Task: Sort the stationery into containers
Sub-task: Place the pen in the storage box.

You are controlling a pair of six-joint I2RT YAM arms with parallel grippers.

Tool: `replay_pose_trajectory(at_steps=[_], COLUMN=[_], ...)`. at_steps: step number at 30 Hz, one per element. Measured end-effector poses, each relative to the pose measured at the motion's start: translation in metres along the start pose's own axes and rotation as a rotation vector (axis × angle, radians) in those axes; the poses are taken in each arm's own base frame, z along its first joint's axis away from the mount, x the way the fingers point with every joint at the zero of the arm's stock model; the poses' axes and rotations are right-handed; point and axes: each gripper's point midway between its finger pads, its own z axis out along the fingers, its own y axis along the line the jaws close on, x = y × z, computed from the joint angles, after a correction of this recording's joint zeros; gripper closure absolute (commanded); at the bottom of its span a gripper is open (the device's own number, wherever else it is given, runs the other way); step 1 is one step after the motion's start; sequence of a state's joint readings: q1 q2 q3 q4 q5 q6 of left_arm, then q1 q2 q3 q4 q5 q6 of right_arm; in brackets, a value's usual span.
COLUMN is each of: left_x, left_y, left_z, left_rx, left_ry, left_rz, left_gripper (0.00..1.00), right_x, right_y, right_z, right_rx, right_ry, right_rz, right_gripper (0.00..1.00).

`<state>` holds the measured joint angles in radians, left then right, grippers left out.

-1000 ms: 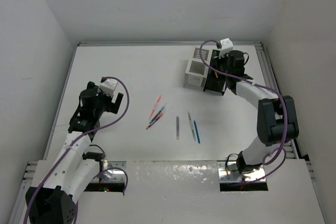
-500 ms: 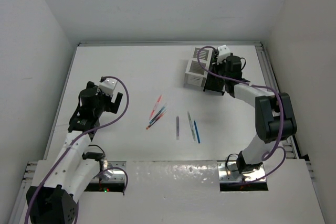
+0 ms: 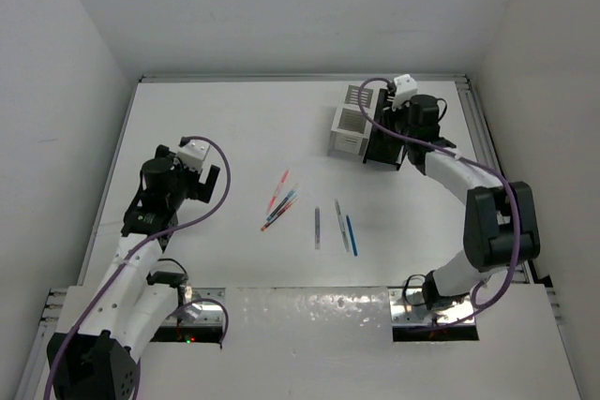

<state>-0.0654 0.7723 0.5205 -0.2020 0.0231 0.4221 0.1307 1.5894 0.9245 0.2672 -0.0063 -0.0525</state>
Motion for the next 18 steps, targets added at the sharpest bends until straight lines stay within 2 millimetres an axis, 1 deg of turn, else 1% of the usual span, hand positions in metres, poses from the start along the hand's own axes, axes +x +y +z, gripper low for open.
replay_pose_trajectory(at_steps=[2, 3, 4, 5, 7, 9, 10, 11, 12, 13, 15, 16, 18], left_x=[-0.001, -0.001, -0.001, -0.002, -0.003, -0.005, -0.006, -0.007, -0.007, -0.008, -0.01, -0.01, -0.01], left_y=[0.0, -0.001, -0.001, -0.001, -0.001, -0.001, -0.001, -0.001, -0.001, -0.001, -0.001, -0.001, -0.001], left_z=[0.0, 0.0, 0.0, 0.0, -0.001, -0.002, -0.003, -0.003, -0.004, -0.004, -0.005, -0.006, -0.006], left_rx=[0.003, 0.005, 0.006, 0.007, 0.009, 0.009, 0.009, 0.009, 0.008, 0.008, 0.008, 0.008, 0.008], left_ry=[-0.003, -0.004, -0.006, -0.008, -0.014, -0.022, -0.027, -0.031, -0.034, -0.038, -0.044, -0.046, -0.047], left_rz=[0.0, 0.0, 0.0, 0.0, 0.0, -0.001, 0.0, -0.001, -0.002, -0.003, -0.004, -0.005, -0.006], left_gripper=[0.0, 0.0, 0.0, 0.0, 0.0, 0.0, 0.0, 0.0, 0.0, 0.0, 0.0, 0.0, 0.0], right_x=[-0.013, -0.021, -0.031, -0.042, -0.061, -0.073, -0.076, -0.076, -0.072, -0.065, -0.036, -0.015, 0.033], right_y=[0.0, -0.001, -0.001, 0.001, 0.006, 0.02, 0.031, 0.043, 0.057, 0.073, 0.106, 0.124, 0.155], right_z=[-0.008, -0.012, -0.017, -0.022, -0.033, -0.046, -0.054, -0.062, -0.069, -0.077, -0.088, -0.093, -0.104], right_rx=[0.001, 0.001, 0.0, -0.001, -0.008, -0.025, -0.041, -0.064, -0.093, -0.126, -0.191, -0.225, -0.272], right_ry=[-0.024, -0.037, -0.05, -0.066, -0.091, -0.085, -0.079, -0.064, -0.045, -0.017, 0.076, 0.146, 0.294], right_rz=[0.003, 0.003, 0.004, 0.006, 0.003, 0.031, 0.045, 0.059, 0.072, 0.087, 0.111, 0.121, 0.127], right_gripper=[0.45, 0.41, 0.34, 0.32, 0.3, 0.3, 0.31, 0.37, 0.44, 0.51, 0.47, 0.4, 0.33])
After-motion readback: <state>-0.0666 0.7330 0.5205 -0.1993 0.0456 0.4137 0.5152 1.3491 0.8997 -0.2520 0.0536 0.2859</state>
